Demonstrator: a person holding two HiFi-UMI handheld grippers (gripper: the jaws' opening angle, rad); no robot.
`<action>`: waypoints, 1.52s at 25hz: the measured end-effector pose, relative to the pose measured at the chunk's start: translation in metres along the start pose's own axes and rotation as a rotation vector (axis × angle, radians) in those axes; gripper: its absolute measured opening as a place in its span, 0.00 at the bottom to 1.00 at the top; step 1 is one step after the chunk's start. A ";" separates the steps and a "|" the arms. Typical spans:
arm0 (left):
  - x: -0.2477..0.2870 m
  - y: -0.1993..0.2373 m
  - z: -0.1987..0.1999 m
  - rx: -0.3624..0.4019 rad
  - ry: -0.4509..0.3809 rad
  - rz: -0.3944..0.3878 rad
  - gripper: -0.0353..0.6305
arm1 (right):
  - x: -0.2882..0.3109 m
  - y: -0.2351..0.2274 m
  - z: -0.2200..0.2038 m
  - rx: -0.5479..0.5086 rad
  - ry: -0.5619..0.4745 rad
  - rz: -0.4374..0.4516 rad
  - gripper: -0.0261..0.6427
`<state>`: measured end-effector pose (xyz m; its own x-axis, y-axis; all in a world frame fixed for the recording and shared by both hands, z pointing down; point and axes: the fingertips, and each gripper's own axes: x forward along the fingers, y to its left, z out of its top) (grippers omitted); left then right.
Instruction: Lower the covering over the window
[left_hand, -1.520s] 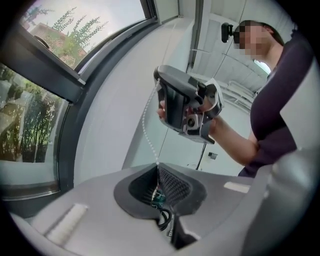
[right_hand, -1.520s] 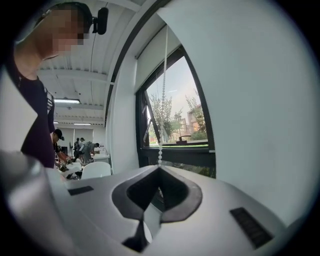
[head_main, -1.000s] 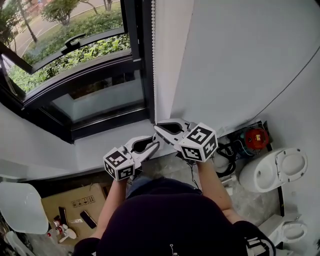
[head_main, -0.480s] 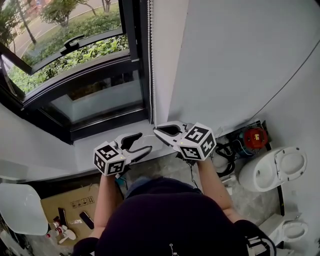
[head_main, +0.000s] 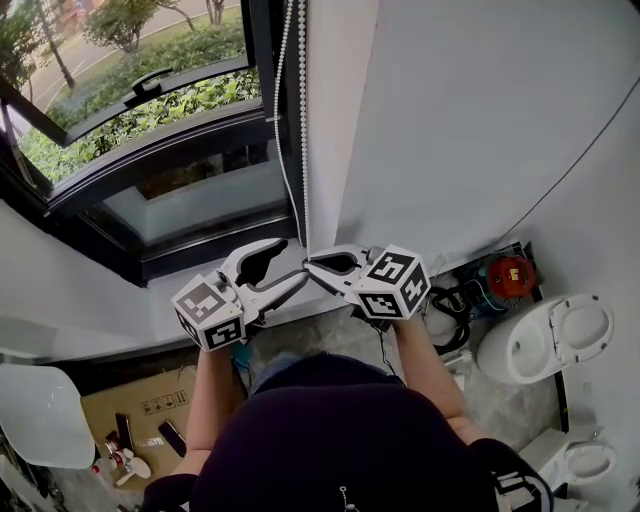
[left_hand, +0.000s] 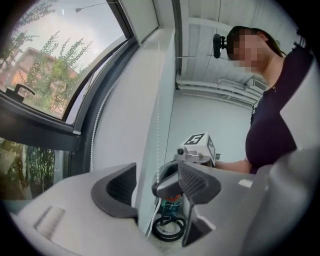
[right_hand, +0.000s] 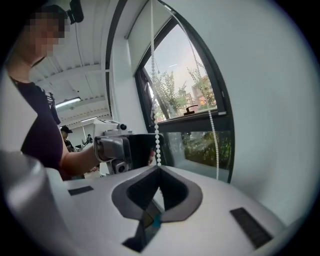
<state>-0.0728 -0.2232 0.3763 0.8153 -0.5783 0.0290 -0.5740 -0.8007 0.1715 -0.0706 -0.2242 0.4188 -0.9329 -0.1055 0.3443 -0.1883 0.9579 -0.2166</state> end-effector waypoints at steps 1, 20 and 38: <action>0.003 -0.004 0.005 0.012 -0.004 -0.015 0.45 | 0.002 0.003 -0.004 -0.002 0.023 0.016 0.06; 0.019 -0.028 0.023 0.021 -0.011 -0.108 0.25 | 0.008 0.034 -0.070 -0.083 0.247 0.172 0.06; 0.028 -0.034 0.011 -0.047 0.024 -0.171 0.08 | 0.001 0.016 -0.079 -0.129 0.289 0.110 0.06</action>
<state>-0.0308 -0.2139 0.3606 0.9027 -0.4299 0.0190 -0.4231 -0.8785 0.2218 -0.0506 -0.1884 0.4878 -0.8165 0.0630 0.5739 -0.0333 0.9872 -0.1558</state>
